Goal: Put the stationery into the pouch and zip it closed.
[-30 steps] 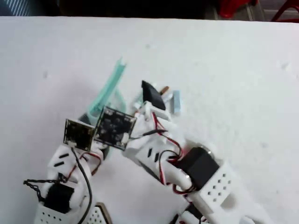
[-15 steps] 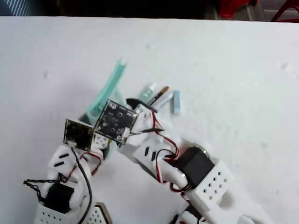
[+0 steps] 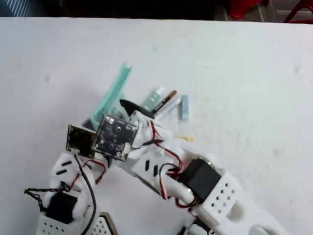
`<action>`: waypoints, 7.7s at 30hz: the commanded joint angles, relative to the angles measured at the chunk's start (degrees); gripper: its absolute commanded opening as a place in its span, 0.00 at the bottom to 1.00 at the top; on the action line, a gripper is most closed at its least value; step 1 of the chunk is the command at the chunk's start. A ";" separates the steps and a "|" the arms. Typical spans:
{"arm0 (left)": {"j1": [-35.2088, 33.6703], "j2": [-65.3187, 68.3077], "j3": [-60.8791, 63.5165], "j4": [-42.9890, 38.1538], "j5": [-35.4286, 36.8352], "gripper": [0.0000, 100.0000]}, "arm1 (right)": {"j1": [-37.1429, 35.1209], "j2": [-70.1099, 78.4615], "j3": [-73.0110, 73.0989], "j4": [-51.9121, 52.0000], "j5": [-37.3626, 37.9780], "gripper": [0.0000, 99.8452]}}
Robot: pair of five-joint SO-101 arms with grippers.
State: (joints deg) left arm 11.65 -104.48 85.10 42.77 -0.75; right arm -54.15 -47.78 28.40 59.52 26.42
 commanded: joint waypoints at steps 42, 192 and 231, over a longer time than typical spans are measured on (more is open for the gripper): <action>-0.84 -0.48 -13.89 17.14 -0.35 0.19 | 6.37 -2.33 -1.67 -1.98 0.00 0.02; -1.98 -0.48 -11.52 14.42 -5.01 0.02 | 29.49 -5.85 -6.15 6.11 9.76 0.29; -7.52 -0.40 -8.18 5.71 -0.62 0.03 | 29.67 8.22 22.51 0.04 23.03 0.12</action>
State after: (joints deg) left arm 3.91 -104.40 79.12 52.09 -1.89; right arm -24.09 -39.25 50.99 62.15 48.84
